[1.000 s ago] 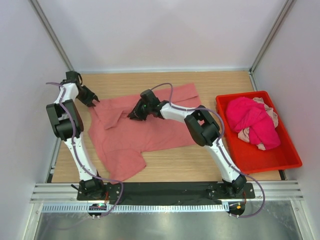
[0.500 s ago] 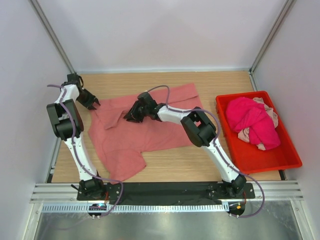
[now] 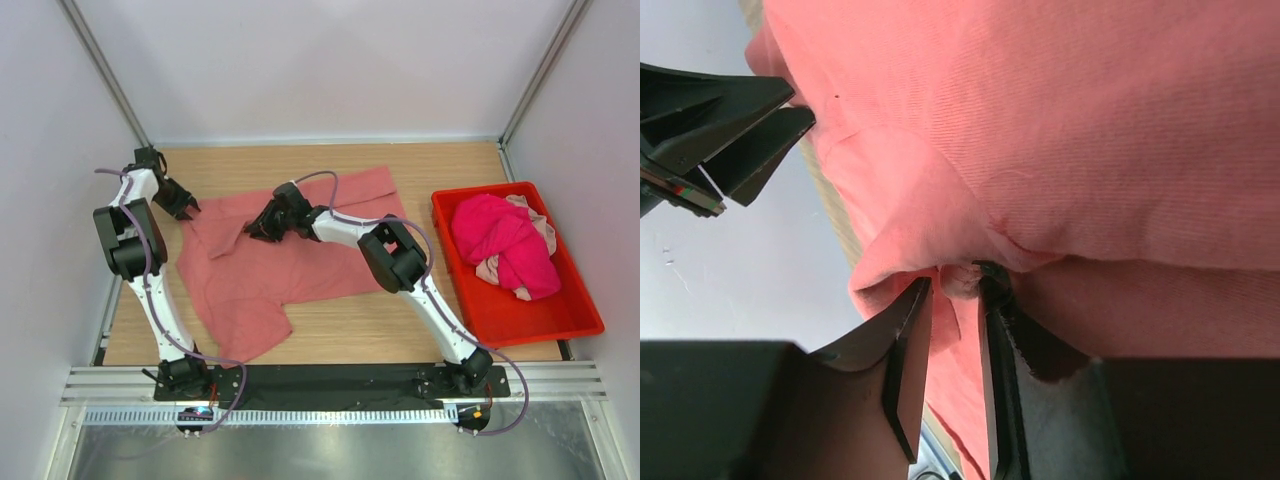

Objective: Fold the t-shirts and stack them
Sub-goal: Fold the tshirt

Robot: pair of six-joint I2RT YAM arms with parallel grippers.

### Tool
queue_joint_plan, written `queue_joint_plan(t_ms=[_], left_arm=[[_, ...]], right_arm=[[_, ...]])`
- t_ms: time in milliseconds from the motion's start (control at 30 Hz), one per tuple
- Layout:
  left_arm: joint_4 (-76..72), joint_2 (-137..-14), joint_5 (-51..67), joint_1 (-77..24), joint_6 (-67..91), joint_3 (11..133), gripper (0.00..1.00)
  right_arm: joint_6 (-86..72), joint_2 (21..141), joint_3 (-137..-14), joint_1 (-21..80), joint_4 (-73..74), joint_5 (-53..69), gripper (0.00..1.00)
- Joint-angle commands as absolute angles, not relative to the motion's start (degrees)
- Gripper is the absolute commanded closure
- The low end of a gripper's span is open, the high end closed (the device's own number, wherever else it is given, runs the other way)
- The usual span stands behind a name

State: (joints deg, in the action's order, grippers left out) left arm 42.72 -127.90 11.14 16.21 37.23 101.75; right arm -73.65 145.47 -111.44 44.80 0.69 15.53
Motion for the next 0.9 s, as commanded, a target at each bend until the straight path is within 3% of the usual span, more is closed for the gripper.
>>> queue_joint_plan(t_ms=[0,100,167,200,467,867], left_arm=[[43.59,-127.97,11.08,16.79,36.39,102.22,0.63],[43.86,-128.32,10.72,16.70,36.12,102.66,0.63],[44.21,-128.50,10.63,16.70,35.86,103.09,0.63],[44.30,-128.67,10.63,16.70,35.51,103.27,0.63],[45.35,-129.29,9.84,16.79,33.49,104.24,0.63],[46.67,-130.08,9.32,16.79,31.12,105.29,0.63]], right_arm=[[-74.00,145.64,-113.47,44.65,2.28,13.36,0.69],[-73.22,144.93,-113.64,44.65,3.86,12.57,0.81],[-71.38,144.41,-114.78,44.47,6.57,12.13,0.97],[-70.85,144.14,-115.31,44.39,7.81,11.95,0.99],[-62.94,139.22,-116.55,42.28,18.88,14.23,0.99],[-61.08,136.50,-115.05,41.84,24.08,22.85,0.99]])
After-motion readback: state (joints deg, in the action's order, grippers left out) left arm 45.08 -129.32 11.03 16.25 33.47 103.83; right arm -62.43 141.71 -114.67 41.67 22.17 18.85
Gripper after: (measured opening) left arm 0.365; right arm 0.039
